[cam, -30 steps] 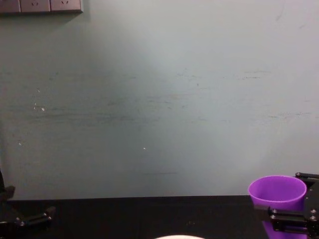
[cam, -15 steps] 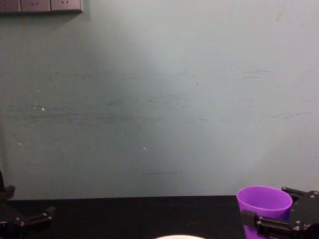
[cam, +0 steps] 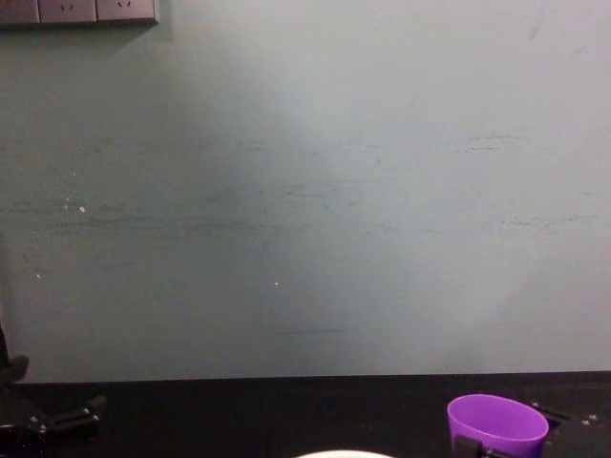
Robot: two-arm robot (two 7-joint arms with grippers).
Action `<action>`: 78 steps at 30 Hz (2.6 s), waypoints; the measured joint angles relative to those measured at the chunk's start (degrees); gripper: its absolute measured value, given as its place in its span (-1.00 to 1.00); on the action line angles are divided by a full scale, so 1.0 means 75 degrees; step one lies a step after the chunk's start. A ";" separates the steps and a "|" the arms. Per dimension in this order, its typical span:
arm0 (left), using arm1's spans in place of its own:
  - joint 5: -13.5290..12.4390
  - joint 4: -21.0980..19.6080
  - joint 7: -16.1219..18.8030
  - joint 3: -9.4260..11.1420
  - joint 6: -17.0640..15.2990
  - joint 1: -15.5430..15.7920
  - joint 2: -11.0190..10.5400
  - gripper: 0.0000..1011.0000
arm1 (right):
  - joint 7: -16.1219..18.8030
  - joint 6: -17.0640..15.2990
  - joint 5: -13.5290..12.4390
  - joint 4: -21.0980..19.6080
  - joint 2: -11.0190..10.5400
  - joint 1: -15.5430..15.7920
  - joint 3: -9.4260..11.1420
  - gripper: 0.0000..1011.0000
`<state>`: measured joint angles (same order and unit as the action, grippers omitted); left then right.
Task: Pick up the cup and pour the mung beans from the cup into the bowl.
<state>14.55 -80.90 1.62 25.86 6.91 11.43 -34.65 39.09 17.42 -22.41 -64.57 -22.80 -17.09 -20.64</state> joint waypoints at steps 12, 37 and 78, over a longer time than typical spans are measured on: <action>0.0000 0.0000 0.0000 0.0000 0.0000 0.0000 0.0001 0.98 | 0.0080 0.0054 -0.0230 0.0223 0.0032 -0.0021 -0.0034 0.43; 0.0000 -0.0001 0.0000 0.0000 0.0000 0.0000 0.0000 0.98 | 0.0157 0.0054 -0.0324 0.0282 0.0011 -0.0019 -0.0044 0.68; 0.0000 0.0000 0.0000 0.0000 0.0000 -0.0001 0.0000 0.98 | -0.3643 -0.1314 -0.0013 -0.3851 -0.0083 0.2801 0.1680 0.99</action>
<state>14.55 -80.90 1.62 25.86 6.91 11.43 -34.65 11.77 7.56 -22.50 -93.45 -23.42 3.92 -8.04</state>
